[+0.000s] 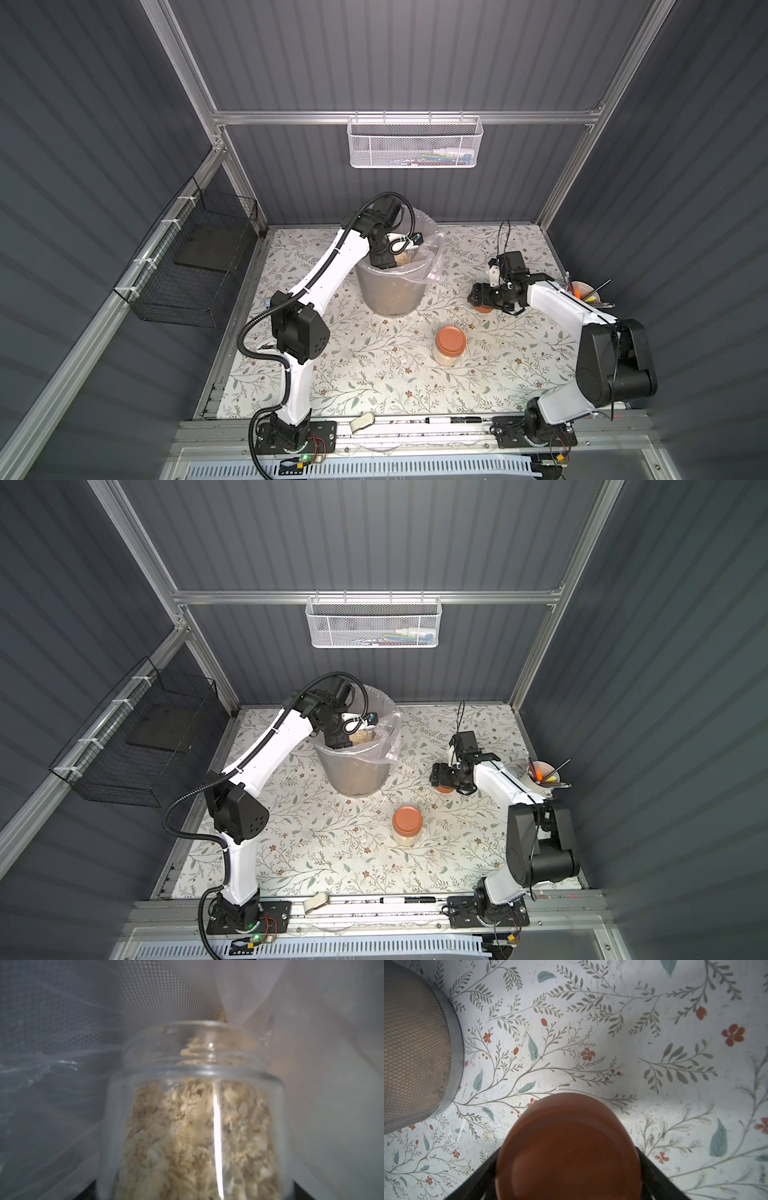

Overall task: Empty expired oatmeal from jars
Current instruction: Place the lid at the center of the board.

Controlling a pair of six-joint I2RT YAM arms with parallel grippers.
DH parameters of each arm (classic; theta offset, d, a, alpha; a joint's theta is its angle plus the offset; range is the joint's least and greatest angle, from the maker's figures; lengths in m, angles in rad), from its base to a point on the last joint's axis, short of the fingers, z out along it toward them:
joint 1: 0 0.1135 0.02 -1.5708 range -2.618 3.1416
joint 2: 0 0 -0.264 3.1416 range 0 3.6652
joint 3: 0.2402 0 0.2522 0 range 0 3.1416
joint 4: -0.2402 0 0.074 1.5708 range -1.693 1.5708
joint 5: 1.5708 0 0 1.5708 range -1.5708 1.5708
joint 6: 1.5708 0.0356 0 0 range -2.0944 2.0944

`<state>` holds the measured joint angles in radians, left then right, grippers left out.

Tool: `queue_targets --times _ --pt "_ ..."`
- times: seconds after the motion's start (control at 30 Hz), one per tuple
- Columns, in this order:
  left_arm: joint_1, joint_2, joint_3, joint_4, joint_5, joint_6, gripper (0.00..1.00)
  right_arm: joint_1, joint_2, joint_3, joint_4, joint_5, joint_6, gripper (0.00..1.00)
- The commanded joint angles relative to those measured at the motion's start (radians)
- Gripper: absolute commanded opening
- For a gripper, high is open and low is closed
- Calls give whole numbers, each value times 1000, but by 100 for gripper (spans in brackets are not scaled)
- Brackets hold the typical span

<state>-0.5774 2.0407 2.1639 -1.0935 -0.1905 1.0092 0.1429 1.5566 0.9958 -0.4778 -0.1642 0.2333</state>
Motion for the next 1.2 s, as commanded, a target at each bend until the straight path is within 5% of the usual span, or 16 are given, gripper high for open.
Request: queue_targets --times 0.0,0.3,0.6,0.8,1.17 --pt "-9 -26 -34 101 -180 184 0 -2 19 -9 26 -1 14 58" --pt "-36 -95 -227 319 -373 479 0 -2 42 -26 83 -20 26 58" --pt "-53 -159 -326 566 -412 778 0 -2 81 -51 165 -63 44 58" --pt "-60 -199 -332 562 -334 960 0 -2 86 -36 164 -106 49 59" --pt "-57 -245 -457 573 -197 1033 0 -2 105 -31 151 -120 52 59"
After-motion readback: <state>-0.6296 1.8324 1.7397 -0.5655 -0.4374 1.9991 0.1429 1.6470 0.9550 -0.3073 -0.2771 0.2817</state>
